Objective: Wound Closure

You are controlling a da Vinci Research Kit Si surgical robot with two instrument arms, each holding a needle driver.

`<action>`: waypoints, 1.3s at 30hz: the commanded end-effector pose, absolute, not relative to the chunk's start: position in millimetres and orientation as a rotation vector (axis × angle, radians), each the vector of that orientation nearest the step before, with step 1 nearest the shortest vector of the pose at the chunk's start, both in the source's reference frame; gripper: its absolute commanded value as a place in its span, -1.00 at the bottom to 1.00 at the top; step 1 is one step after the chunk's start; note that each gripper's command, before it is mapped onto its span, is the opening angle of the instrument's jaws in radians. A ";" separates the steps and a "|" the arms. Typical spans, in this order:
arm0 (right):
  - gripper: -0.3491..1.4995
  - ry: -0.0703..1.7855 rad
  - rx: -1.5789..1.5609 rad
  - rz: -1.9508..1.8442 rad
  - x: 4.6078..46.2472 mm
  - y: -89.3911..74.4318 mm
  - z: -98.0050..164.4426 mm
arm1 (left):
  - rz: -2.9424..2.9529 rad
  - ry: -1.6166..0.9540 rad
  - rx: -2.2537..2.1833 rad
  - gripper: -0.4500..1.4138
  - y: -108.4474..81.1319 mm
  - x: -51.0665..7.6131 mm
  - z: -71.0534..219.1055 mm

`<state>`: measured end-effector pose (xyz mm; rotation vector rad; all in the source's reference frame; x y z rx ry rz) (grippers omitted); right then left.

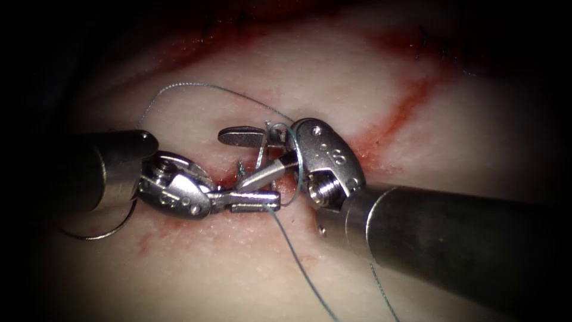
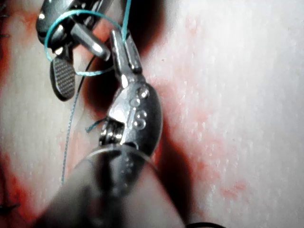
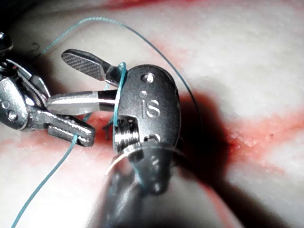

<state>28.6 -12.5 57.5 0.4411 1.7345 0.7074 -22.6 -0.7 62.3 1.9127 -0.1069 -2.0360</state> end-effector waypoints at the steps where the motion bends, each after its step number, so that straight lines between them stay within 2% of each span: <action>1: 0.33 1.713 0.426 0.747 28.5 -12.7 58.4 | -2.049 -0.115 1.906 -1.00 -0.8 -23.2 63.0; 2: 0.33 1.713 0.426 0.747 28.5 -12.7 58.4 | -2.049 -0.115 1.906 -1.00 -0.8 -23.2 63.0; 4: 0.13 1.597 0.428 0.833 27.8 -12.7 59.2 | -2.085 -0.116 1.901 -1.00 -0.8 -23.4 63.0; 5: -0.11 1.538 0.434 0.893 27.7 -12.7 59.7 | -2.105 -0.117 1.903 -1.00 -0.8 -23.5 63.1; 7: -0.16 1.499 0.429 0.913 27.6 -12.8 60.1 | -2.126 -0.117 1.904 -1.00 -0.8 -23.6 63.1; 8: -0.27 1.423 0.464 0.994 27.6 -13.0 60.8 | -2.179 -0.115 1.899 -1.00 -0.7 -23.7 63.2; 10: -0.29 1.374 0.507 1.084 27.6 -13.1 61.3 | -2.202 -0.114 1.896 -1.00 -0.7 -23.8 63.2; 12: -0.16 1.290 0.511 1.198 27.6 -13.2 62.3 | -2.288 -0.111 1.888 -1.00 -0.7 -24.0 63.5; 13: -0.16 1.290 0.511 1.198 27.6 -13.2 62.3 | -2.288 -0.111 1.888 -1.00 -0.7 -24.0 63.5; 14: 0.02 1.243 0.523 1.264 27.5 -13.1 62.8 | -2.338 -0.091 1.896 -1.00 -0.8 -24.2 63.8; 15: 0.11 1.216 0.515 1.279 27.5 -13.0 63.1 | -2.351 -0.093 1.893 -1.00 -0.9 -24.3 63.9; 16: 0.11 1.216 0.515 1.279 27.5 -13.0 63.1 | -2.351 -0.093 1.893 -1.00 -0.9 -24.3 63.9; 17: 0.27 1.174 0.536 1.309 27.4 -13.1 63.5 | -2.369 -0.086 1.886 -1.00 -1.1 -24.4 64.2; 18: 0.27 1.174 0.536 1.309 27.4 -13.1 63.5 | -2.369 -0.086 1.886 -1.00 -1.1 -24.4 64.2; 19: 0.47 1.140 0.518 1.318 27.5 -13.1 63.9 | -2.380 -0.084 1.882 -1.00 -1.0 -24.4 64.4; 22: 0.62 1.095 0.495 1.349 27.8 -13.2 64.3 | -2.386 -0.088 1.878 -1.00 -0.8 -24.3 64.7; 24: 0.67 1.044 0.479 1.371 28.0 -13.0 64.5 | -2.391 -0.091 1.876 -1.00 -0.6 -24.3 64.9; 30: 0.67 0.893 0.408 1.451 29.6 -13.4 66.2 | -2.406 -0.094 1.867 -1.00 -0.6 -24.2 65.4; 39: 0.73 0.770 0.375 1.533 28.6 -12.8 68.0 | -2.404 -0.091 1.860 -1.00 -0.8 -24.5 65.7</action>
